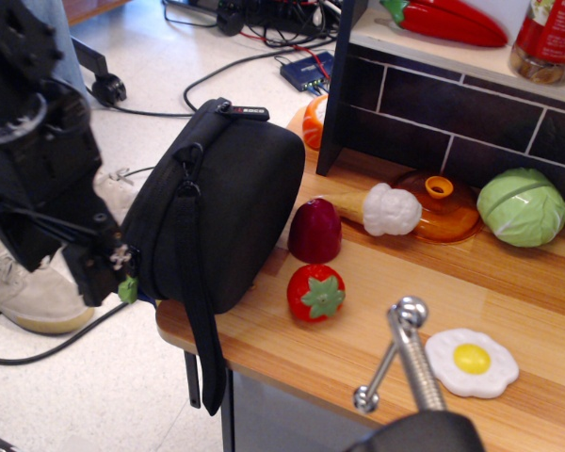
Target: Unzip zipper bag
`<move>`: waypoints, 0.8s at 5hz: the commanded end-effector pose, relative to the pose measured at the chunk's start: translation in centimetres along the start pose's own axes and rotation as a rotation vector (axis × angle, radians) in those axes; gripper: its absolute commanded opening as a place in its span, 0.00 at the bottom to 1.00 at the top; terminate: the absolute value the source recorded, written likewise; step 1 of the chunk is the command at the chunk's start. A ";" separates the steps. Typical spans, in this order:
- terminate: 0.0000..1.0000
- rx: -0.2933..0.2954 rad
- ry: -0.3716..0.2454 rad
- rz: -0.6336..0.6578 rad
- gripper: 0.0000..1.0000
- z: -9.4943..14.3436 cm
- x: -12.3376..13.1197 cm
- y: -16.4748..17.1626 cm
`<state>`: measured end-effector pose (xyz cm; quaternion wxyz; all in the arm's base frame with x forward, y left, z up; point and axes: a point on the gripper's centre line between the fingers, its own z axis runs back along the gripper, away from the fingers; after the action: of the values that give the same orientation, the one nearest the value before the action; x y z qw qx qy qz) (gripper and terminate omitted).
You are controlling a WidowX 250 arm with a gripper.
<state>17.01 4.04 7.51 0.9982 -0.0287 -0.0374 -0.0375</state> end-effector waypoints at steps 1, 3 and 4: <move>0.00 0.032 -0.033 0.027 1.00 -1.4 2.2 -0.6; 0.00 0.044 -0.027 0.071 0.00 -2.8 3.2 -0.4; 0.00 0.044 -0.029 0.091 0.00 -2.9 3.4 -0.3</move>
<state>19.16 2.69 4.10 0.9997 -0.0158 -0.0201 0.0031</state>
